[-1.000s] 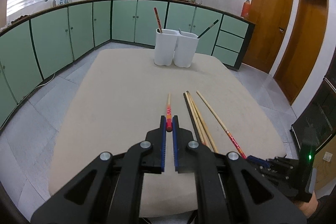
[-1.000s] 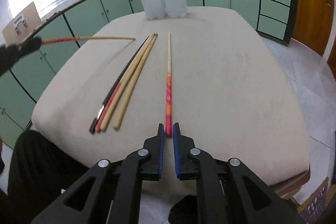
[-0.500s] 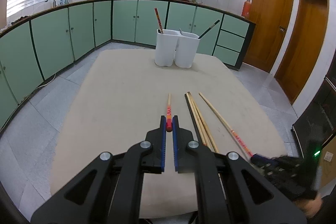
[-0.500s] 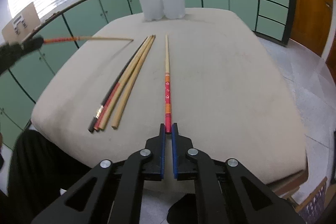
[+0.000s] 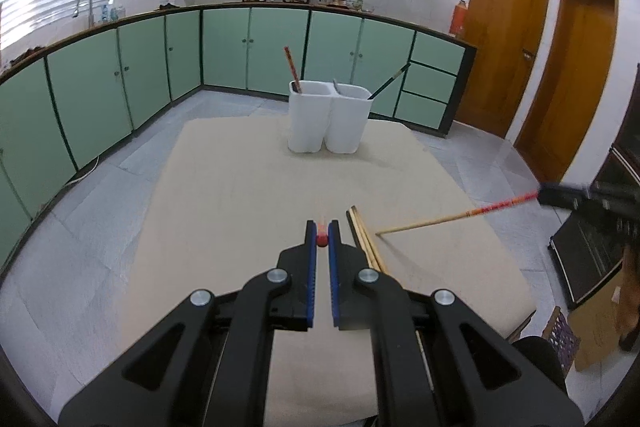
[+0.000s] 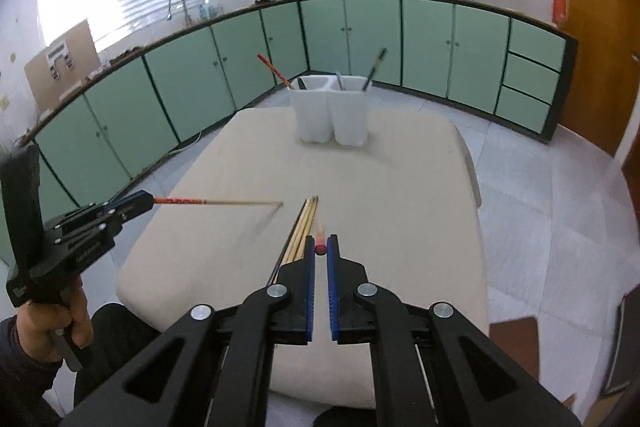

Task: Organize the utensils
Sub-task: 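Carry both chopsticks to the white holder and insert them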

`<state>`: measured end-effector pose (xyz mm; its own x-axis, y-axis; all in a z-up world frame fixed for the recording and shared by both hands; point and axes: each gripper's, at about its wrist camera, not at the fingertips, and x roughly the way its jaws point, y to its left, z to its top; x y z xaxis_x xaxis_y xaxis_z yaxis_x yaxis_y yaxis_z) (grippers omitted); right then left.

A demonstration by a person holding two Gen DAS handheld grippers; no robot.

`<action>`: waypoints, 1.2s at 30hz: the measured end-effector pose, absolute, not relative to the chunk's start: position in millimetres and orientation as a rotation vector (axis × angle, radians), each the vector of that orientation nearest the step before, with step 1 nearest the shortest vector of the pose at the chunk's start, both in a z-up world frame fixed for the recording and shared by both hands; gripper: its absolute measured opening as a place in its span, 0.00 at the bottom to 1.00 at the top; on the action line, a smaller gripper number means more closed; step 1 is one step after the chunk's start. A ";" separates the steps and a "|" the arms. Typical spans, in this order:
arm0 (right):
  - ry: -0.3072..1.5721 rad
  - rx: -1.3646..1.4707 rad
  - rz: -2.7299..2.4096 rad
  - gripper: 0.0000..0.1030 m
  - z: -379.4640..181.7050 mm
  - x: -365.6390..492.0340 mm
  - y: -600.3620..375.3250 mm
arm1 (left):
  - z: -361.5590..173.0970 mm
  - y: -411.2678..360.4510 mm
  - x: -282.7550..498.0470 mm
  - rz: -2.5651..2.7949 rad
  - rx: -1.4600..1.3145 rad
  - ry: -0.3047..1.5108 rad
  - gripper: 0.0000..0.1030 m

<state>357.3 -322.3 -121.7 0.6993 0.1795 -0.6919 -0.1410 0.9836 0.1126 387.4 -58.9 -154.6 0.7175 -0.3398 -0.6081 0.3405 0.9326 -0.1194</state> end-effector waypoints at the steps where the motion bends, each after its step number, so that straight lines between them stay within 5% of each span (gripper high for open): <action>1: 0.786 0.031 0.182 0.05 -115.9 365.6 -320.4 | -150.3 -59.6 392.8 -0.387 0.001 0.682 0.05; 20: 0.905 -0.077 0.202 0.05 -41.0 476.4 -308.6 | -86.1 -74.7 466.0 -0.451 0.052 0.729 0.05; 36: 0.719 -0.002 0.128 0.05 71.3 567.4 -319.1 | 34.4 -116.3 556.5 -0.403 0.062 0.514 0.05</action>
<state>567.4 -319.1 71.3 0.7447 0.1159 -0.6572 -0.1172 0.9922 0.0422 556.5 -116.3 34.4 0.7945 -0.3594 -0.4895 0.3901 0.9198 -0.0423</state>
